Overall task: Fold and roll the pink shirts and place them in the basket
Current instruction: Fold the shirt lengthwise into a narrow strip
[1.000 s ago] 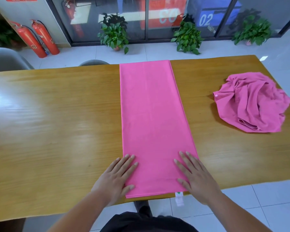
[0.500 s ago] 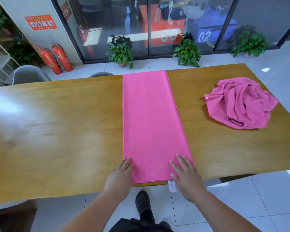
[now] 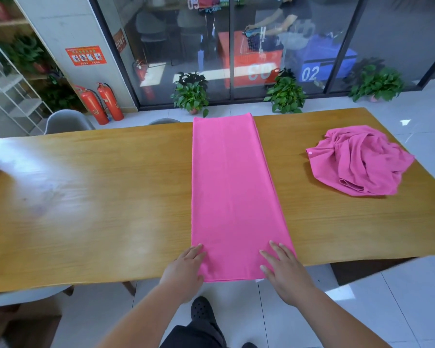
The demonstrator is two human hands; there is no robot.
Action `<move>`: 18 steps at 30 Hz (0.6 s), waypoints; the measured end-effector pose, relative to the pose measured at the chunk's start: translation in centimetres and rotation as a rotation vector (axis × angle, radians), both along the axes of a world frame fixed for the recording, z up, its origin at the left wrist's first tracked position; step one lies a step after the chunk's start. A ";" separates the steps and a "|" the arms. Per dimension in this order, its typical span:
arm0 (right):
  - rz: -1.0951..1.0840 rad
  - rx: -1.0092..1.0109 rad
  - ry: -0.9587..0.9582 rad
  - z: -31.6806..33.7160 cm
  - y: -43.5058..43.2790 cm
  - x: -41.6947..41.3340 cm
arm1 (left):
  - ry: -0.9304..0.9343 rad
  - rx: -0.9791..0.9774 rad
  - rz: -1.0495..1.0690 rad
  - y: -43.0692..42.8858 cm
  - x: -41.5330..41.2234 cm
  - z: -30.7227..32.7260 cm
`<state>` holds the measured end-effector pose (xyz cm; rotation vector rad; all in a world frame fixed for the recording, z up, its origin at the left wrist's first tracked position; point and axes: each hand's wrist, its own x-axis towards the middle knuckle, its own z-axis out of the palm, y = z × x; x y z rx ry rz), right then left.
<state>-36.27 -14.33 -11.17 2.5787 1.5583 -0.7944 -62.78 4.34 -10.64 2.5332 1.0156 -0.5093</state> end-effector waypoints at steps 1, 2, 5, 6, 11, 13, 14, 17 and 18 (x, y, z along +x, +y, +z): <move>-0.022 -0.007 0.010 0.2 0.1 -0.2 | -0.006 -0.001 0.005 0.1 0.1 0.1; -0.049 -0.006 0.020 0.6 0.3 -0.4 | -0.012 0.004 0.008 0.1 0.3 0.2; -0.085 -0.030 -0.035 1.6 1.6 -1.2 | -0.029 0.036 -0.007 1.0 1.3 0.8; -0.093 -0.052 -0.074 2.0 2.4 -1.5 | -0.027 0.045 -0.024 1.5 1.6 1.2; -0.103 -0.016 -0.059 3.0 8.4 -3.4 | -0.066 0.064 -0.073 6.2 2.5 1.7; -0.065 0.009 -0.003 3.2 11.2 -4.4 | -0.080 0.059 -0.075 8.4 1.9 1.9; -0.045 0.017 0.020 3.4 12.6 -5.1 | -0.084 0.061 -0.082 9.6 1.4 1.9; 0.036 0.007 0.064 3.4 16.3 -7.5 | -0.059 0.069 -0.113 13.8 0.1 1.7; 0.060 -0.021 0.058 3.1 17.1 -8.5 | -0.041 0.076 -0.116 15.3 -0.3 1.5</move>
